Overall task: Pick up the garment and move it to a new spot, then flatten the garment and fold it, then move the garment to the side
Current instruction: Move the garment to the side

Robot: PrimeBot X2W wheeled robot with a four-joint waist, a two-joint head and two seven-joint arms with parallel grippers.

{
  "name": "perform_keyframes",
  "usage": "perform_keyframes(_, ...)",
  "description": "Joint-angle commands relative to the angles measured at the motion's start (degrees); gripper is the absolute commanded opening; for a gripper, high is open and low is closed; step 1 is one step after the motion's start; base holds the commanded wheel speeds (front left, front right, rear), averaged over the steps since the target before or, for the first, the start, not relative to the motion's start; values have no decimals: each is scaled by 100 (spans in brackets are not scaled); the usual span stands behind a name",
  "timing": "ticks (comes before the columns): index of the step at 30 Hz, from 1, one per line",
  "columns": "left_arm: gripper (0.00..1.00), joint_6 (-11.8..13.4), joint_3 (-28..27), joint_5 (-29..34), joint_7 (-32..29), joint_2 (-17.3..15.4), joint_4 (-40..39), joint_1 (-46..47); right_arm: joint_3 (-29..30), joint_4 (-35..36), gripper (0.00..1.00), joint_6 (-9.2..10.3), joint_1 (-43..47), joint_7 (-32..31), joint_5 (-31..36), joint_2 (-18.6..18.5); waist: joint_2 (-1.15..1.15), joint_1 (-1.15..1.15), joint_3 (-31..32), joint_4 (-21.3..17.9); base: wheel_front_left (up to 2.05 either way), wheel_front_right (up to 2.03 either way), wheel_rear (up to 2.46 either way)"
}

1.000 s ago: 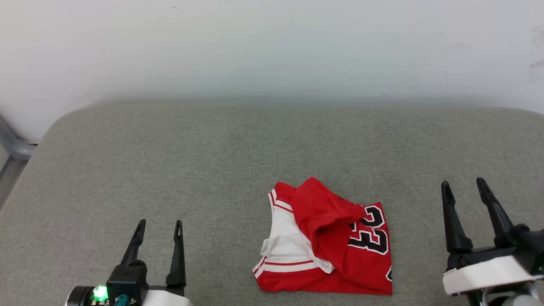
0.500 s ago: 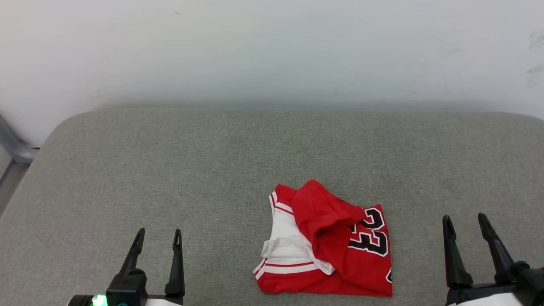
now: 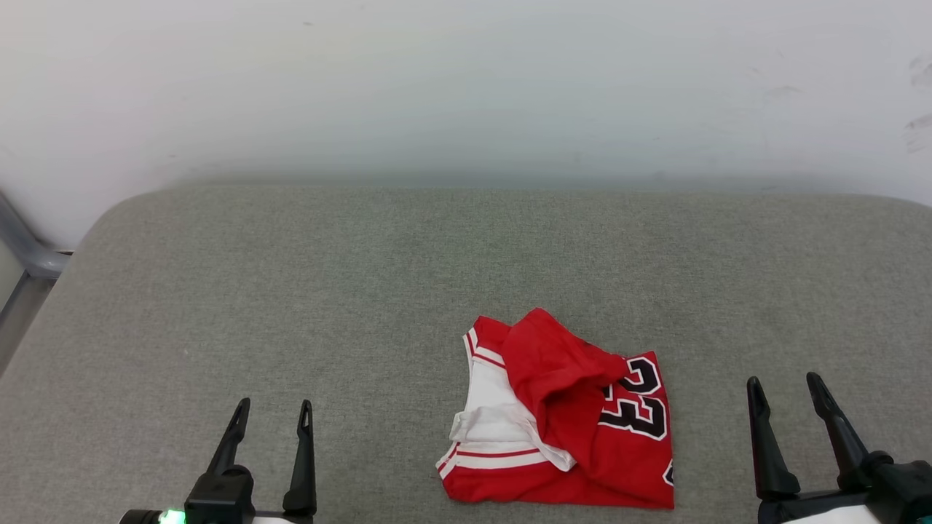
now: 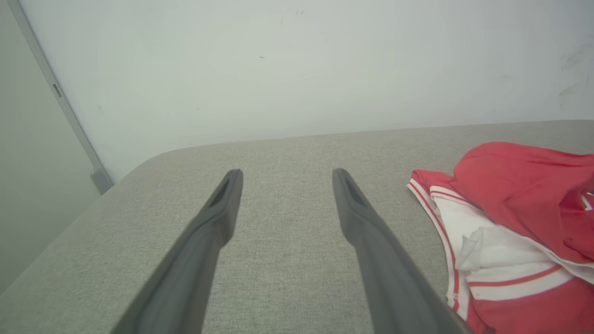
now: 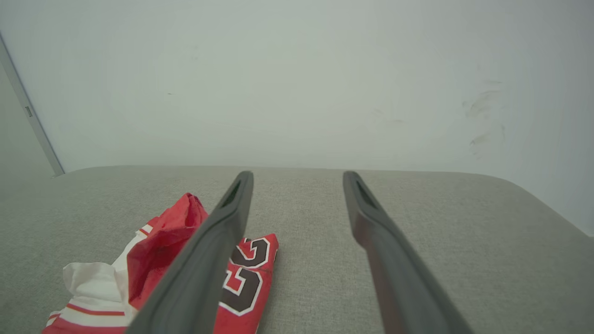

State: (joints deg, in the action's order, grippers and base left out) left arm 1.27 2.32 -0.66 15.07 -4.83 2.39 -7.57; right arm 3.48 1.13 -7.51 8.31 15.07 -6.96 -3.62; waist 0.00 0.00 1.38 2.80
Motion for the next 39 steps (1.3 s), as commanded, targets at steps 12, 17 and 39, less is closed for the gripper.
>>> perform_keyframes(12, 100, 12, -3, -21, 13, -43, 28, 64, 394, 173, 100, 5, -1222, -170, -419, -734, 0, 0, -76, -22, 0, 0, 0)
perform_keyframes(17, 100, -19, 32, -24, 13, -52, 32, 139, -48, 79, 100, 4, -2070, -1149, -1207, -1558, 0, 0, -186, 28, 0, 0, 0)
perform_keyframes(39, 100, -61, 183, -40, 13, 25, 39, 506, -2089, -988, 100, 5, -2593, -5999, -4386, -2890, 0, 0, -708, 426, 0, 0, 0)
